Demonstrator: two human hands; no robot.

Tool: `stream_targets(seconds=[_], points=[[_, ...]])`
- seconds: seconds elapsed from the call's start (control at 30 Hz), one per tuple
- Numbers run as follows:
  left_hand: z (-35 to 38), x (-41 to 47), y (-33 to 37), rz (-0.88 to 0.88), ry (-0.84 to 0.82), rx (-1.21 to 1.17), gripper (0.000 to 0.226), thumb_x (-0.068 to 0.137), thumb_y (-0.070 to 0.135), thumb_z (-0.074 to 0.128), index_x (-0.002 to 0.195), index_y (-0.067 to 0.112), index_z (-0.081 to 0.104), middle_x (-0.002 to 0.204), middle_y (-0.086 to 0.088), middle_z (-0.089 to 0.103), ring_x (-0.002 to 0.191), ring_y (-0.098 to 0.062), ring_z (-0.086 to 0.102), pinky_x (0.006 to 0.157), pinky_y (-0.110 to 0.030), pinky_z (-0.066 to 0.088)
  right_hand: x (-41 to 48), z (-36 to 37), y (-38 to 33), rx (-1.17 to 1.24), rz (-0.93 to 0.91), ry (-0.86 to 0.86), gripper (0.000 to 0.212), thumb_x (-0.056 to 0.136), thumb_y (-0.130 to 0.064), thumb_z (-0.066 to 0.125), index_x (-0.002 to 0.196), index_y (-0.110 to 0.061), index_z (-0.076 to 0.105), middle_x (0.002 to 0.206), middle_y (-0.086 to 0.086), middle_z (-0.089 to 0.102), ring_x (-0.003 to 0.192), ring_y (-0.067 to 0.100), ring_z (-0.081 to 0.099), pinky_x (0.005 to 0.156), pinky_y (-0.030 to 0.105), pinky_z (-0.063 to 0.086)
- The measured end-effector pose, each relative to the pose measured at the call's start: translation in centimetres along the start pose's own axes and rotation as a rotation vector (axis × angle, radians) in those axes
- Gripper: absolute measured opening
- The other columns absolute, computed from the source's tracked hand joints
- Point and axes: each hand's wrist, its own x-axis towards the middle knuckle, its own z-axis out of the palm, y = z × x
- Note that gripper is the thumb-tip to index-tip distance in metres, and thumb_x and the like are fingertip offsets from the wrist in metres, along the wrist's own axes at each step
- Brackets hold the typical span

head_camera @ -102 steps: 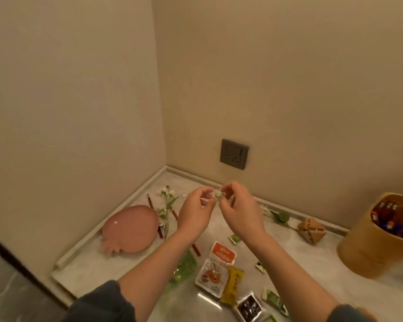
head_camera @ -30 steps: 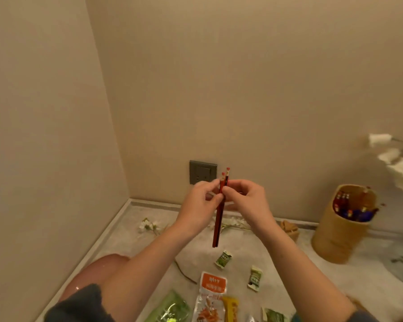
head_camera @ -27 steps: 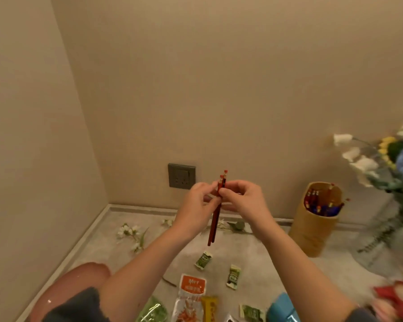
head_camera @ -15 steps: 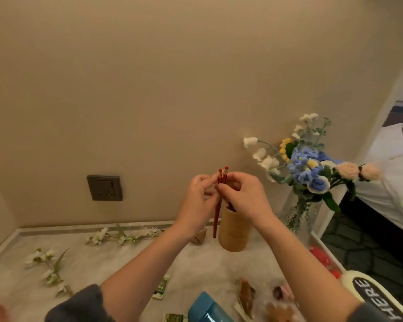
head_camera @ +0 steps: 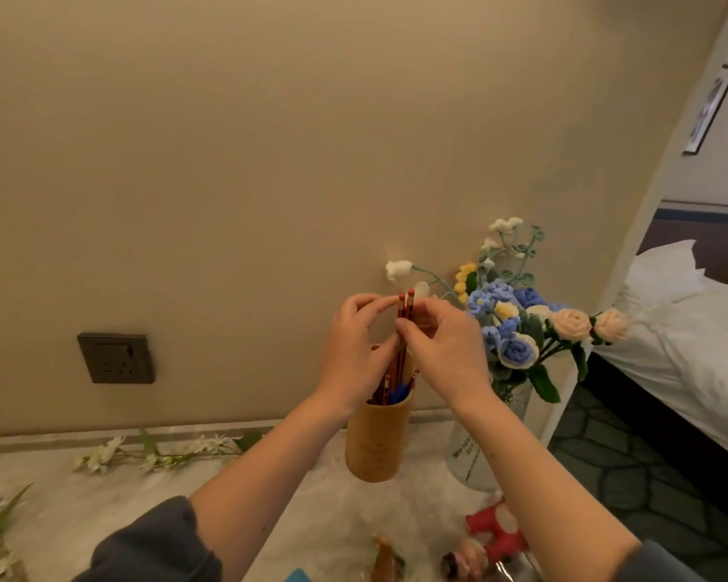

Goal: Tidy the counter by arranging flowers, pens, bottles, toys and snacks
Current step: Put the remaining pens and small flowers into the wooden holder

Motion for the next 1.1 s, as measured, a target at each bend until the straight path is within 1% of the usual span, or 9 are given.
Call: stream_targets(seconds=[0.13, 0.27, 0.4, 0.53, 0.63, 0.7, 0.83, 1.0, 1.1], points=[[0.7, -0.3, -2.8, -0.055, -0.135, 0.134, 0.034, 0.093, 0.021, 0.057, 0.127, 0.028, 0.06, 0.119, 0.011, 0.06, 0.109, -0.006, 0.057, 0.091, -0.028, 0.05, -0.3, 1.5, 2.0, 0.028, 0.064, -0.014, 0.007, 0.088, -0.022, 0.067, 0.093, -0.027, 0.069, 0.082, -0.019, 0.067, 0.08, -0.007, 0.062, 0.071, 0.017, 0.05], [0.8, -1.7, -5.2, -0.121, -0.222, 0.262, 0.039, 0.095, 0.011, 0.049, 0.128, 0.029, 0.061, 0.119, 0.004, 0.067, 0.108, -0.015, 0.061, 0.089, -0.032, 0.051, -1.0, 3.5, 4.3, 0.008, 0.162, -0.064, 0.004, 0.088, -0.025, 0.066, 0.091, -0.023, 0.067, 0.081, -0.012, 0.069, 0.079, 0.004, 0.065, 0.071, 0.028, 0.054], [1.0, -2.7, -6.9, -0.115, -0.215, 0.486, 0.033, 0.096, 0.018, 0.05, 0.122, 0.034, 0.065, 0.107, 0.005, 0.067, 0.103, -0.013, 0.055, 0.082, -0.025, 0.045, -2.6, 5.1, 6.8, -0.074, 0.269, -0.137, 0.004, 0.089, -0.027, 0.064, 0.092, -0.027, 0.061, 0.075, -0.015, 0.063, 0.075, 0.01, 0.063, 0.065, 0.031, 0.052], [1.2, -2.5, -7.0, -0.17, -0.18, 0.417, 0.033, 0.096, 0.02, 0.05, 0.121, 0.036, 0.064, 0.104, 0.009, 0.066, 0.102, -0.009, 0.056, 0.082, -0.024, 0.046, -3.8, 6.4, 8.4, -0.175, 0.306, -0.225, 0.008, 0.09, -0.033, 0.062, 0.097, -0.032, 0.058, 0.085, -0.012, 0.067, 0.082, 0.014, 0.065, 0.068, 0.038, 0.055], [1.3, -2.6, -7.1, -0.194, -0.141, 0.343, 0.036, 0.094, 0.023, 0.052, 0.128, 0.036, 0.055, 0.115, 0.013, 0.062, 0.111, -0.005, 0.05, 0.091, -0.024, 0.044, -3.9, 6.5, 8.3, -0.062, 0.334, -0.222, 0.042, 0.085, -0.033, 0.064, 0.124, -0.039, 0.05, 0.109, -0.016, 0.065, 0.1, 0.008, 0.062, 0.08, 0.035, 0.055], [1.5, -3.0, -7.2, -0.187, -0.137, 0.327, 0.038, 0.094, 0.026, 0.052, 0.131, 0.033, 0.051, 0.123, 0.013, 0.056, 0.117, -0.006, 0.045, 0.096, -0.022, 0.038, -3.8, 6.5, 8.1, -0.015, 0.283, -0.157, 0.051, 0.081, -0.034, 0.062, 0.127, -0.044, 0.044, 0.115, -0.02, 0.057, 0.106, 0.006, 0.055, 0.086, 0.033, 0.052], [1.8, -3.2, -7.0, -0.233, -0.166, 0.261, 0.041, 0.098, 0.017, 0.043, 0.137, 0.029, 0.044, 0.129, 0.008, 0.054, 0.122, -0.01, 0.042, 0.104, -0.028, 0.037, -3.3, 7.0, 8.2, -0.23, 0.156, -0.221, 0.054, 0.083, -0.032, 0.057, 0.136, -0.031, 0.045, 0.13, -0.01, 0.054, 0.125, 0.016, 0.043, 0.104, 0.039, 0.039], [1.5, -3.5, -6.8, -0.339, -0.18, 0.146, 0.047, 0.099, 0.009, 0.036, 0.142, 0.026, 0.04, 0.132, 0.003, 0.055, 0.124, -0.013, 0.046, 0.107, -0.035, 0.04, -2.6, 8.4, 8.0, -0.348, 0.282, -0.406, 0.061, 0.079, -0.048, 0.055, 0.135, -0.029, 0.039, 0.115, -0.006, 0.066, 0.111, 0.022, 0.06, 0.092, 0.038, 0.029], [1.4, -3.3, -6.6, -0.397, -0.188, 0.061, 0.046, 0.1, 0.01, 0.034, 0.143, 0.027, 0.038, 0.134, 0.004, 0.053, 0.123, -0.009, 0.048, 0.105, -0.03, 0.042, -2.1, 9.3, 7.9, -0.305, 0.353, -0.417, 0.069, 0.08, -0.057, 0.053, 0.139, -0.026, 0.035, 0.12, -0.004, 0.065, 0.116, 0.02, 0.058, 0.101, 0.041, 0.025]])
